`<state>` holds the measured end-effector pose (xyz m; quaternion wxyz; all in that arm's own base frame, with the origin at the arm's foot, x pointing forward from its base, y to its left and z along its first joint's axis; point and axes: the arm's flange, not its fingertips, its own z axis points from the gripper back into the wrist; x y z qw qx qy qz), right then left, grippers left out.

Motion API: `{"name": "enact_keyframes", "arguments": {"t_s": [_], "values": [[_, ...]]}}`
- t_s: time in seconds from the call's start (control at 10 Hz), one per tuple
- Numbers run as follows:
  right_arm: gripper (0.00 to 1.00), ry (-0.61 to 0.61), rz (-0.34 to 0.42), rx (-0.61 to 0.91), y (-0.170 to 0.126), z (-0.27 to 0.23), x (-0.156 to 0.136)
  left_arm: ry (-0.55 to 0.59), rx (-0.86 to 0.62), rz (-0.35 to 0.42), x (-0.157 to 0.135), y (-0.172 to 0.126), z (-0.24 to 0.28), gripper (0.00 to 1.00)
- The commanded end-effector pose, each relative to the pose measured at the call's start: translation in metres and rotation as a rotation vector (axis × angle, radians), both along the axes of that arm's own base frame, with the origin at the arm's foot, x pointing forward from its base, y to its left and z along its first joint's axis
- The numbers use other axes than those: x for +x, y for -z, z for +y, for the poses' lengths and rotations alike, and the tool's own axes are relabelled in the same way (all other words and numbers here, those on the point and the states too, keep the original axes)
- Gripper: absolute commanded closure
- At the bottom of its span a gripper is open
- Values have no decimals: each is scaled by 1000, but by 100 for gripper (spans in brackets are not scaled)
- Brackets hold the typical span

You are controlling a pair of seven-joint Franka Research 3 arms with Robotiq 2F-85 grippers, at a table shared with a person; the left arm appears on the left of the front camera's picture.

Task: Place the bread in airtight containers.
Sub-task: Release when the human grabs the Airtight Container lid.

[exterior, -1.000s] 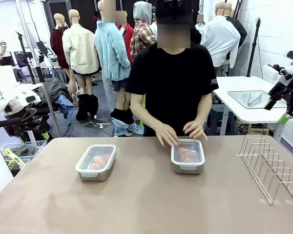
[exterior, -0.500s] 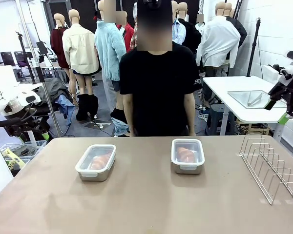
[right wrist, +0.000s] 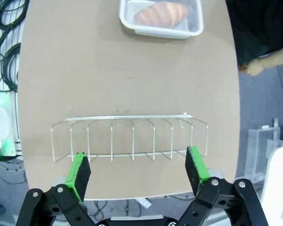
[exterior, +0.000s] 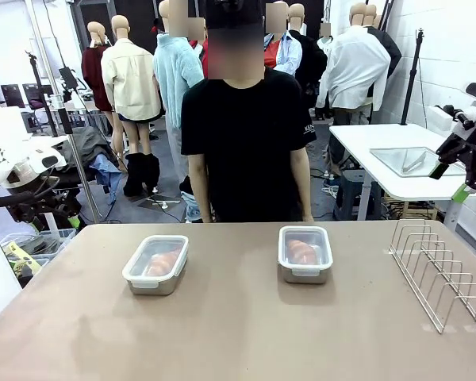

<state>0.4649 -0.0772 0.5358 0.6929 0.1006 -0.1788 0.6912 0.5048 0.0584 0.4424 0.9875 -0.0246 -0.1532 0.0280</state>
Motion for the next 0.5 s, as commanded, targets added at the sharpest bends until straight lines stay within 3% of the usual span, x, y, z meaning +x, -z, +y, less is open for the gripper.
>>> {"name": "enact_keyframes", "arguments": {"t_s": [0.0, 0.4], "values": [[0, -10, 1, -7, 1, 0, -1, -18, 17, 12, -1, -1, 0, 0], [0, -10, 1, -7, 1, 0, -1, -18, 17, 12, -1, -1, 0, 0]]}}
